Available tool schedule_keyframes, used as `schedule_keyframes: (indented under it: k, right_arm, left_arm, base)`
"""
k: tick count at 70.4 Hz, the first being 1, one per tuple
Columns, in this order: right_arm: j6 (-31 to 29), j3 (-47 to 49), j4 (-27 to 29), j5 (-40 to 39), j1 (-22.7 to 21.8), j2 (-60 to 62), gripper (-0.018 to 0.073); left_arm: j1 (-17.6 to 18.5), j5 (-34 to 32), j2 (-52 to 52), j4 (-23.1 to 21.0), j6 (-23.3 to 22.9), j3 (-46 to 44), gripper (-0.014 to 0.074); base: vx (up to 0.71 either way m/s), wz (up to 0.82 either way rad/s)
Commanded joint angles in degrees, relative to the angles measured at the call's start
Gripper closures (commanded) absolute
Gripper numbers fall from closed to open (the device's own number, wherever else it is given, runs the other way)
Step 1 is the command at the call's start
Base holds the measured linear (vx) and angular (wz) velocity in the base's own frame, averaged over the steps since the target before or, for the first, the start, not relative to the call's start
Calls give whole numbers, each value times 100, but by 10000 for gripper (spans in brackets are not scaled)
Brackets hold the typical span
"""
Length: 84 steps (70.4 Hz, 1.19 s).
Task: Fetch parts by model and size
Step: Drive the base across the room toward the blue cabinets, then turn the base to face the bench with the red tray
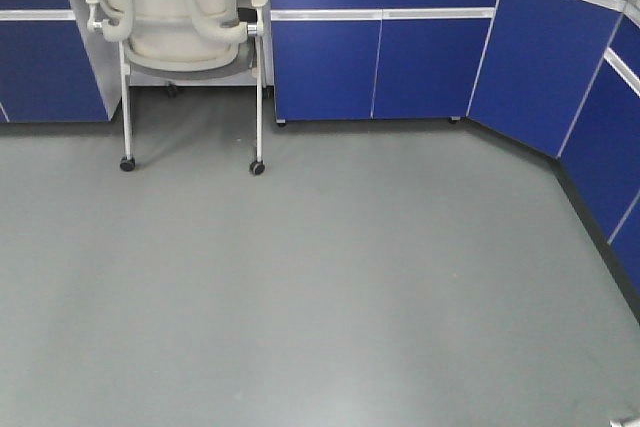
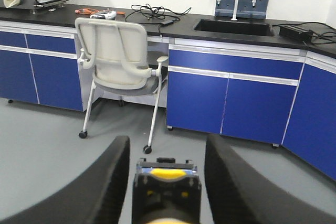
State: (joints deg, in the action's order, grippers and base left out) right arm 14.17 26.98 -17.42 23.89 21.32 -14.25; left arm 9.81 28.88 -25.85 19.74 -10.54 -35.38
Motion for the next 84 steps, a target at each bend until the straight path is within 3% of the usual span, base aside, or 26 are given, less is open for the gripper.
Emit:
schedule_keyframes:
  k: [1, 50, 84]
  right_arm:
    - [-51, 152, -90, -484, -27, -54, 564]
    - [-51, 152, -96, -484, -9, -73, 564]
    - [-51, 152, -96, -484, -9, -84, 564]
  left_arm:
    - [-8, -442, -39, 32, -9, -143, 603]
    - [-8, -442, -40, 32, -9, -143, 603]
    - [-8, -442, -33, 32, -9, -143, 603]
  base:
    - [60, 2]
    - [47, -1]
    - [20, -62]
